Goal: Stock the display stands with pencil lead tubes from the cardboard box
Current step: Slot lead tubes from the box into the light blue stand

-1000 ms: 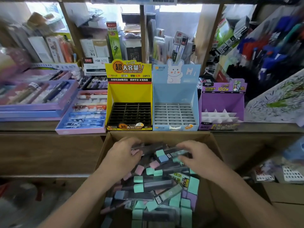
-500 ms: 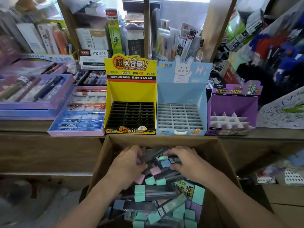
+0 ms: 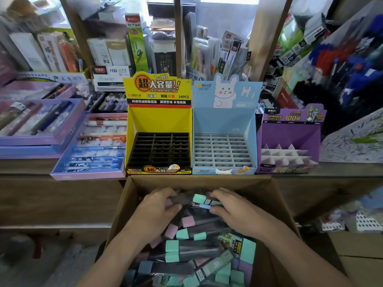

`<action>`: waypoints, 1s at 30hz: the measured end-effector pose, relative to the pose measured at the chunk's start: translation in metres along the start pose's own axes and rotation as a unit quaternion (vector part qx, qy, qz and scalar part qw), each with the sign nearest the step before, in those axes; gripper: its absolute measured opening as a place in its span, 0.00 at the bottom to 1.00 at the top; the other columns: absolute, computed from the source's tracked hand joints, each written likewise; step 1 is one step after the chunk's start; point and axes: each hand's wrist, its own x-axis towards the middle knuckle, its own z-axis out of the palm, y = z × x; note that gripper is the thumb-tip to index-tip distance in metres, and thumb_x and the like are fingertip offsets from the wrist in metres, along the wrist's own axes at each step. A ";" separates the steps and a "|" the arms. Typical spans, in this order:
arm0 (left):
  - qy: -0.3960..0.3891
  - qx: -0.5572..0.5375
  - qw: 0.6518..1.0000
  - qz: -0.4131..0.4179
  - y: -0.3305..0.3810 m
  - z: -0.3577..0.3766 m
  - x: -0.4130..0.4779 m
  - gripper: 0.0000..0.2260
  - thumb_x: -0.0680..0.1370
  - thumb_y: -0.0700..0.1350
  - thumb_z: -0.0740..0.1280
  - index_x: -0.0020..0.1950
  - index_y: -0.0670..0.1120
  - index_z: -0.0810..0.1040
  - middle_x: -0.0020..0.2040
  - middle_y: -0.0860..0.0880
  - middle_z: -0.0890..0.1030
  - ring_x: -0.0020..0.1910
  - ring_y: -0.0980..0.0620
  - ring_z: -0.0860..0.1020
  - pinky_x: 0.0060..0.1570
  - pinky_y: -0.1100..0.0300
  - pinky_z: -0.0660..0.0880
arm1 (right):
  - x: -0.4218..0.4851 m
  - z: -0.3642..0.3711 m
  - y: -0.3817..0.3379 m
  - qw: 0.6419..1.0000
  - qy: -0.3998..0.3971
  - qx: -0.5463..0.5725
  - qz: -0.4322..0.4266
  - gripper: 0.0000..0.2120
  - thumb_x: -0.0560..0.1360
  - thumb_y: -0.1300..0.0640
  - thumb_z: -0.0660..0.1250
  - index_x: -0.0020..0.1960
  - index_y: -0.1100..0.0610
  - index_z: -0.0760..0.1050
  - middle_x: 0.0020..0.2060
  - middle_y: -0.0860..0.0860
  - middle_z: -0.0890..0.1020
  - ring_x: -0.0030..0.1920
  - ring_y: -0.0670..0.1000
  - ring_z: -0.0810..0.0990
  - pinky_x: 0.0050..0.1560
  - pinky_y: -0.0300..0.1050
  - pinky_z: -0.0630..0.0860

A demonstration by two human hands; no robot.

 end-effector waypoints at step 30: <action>-0.110 -0.256 0.960 -0.019 0.040 -0.028 -0.004 0.18 0.75 0.62 0.74 0.36 0.48 0.83 0.26 0.49 0.74 0.21 0.53 0.67 0.22 0.64 0.61 | -0.008 0.005 -0.034 0.847 -0.029 0.530 -0.021 0.19 0.79 0.58 0.73 0.68 0.57 0.77 0.62 0.60 0.83 0.65 0.61 0.81 0.67 0.58 0.77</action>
